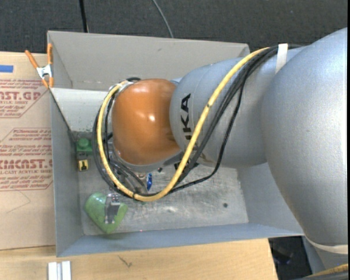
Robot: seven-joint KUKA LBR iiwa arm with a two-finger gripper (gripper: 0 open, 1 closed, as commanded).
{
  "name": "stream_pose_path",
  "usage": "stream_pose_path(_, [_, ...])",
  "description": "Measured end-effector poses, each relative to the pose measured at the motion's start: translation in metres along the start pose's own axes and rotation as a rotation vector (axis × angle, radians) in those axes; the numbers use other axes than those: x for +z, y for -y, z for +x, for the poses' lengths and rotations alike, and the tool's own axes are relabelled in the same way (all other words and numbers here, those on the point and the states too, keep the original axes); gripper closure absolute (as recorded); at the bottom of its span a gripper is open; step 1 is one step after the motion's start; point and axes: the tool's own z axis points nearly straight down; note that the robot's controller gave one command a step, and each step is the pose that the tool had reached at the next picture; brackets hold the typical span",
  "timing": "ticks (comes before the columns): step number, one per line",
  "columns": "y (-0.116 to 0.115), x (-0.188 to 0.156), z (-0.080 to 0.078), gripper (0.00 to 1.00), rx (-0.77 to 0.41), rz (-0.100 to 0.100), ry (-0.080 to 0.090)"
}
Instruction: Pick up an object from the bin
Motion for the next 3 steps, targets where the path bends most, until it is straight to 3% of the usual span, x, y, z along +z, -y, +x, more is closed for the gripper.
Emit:
stream_pose_path(1, [0.005, 0.101, 0.0, 0.0, 0.169, -0.005, 0.011])
stream_pose_path(2, [0.005, 0.097, -0.001, 1.0, 0.168, -0.005, 0.012])
stream_pose_path(3, [-0.017, -0.055, -0.001, 1.0, 0.116, -0.006, 0.014])
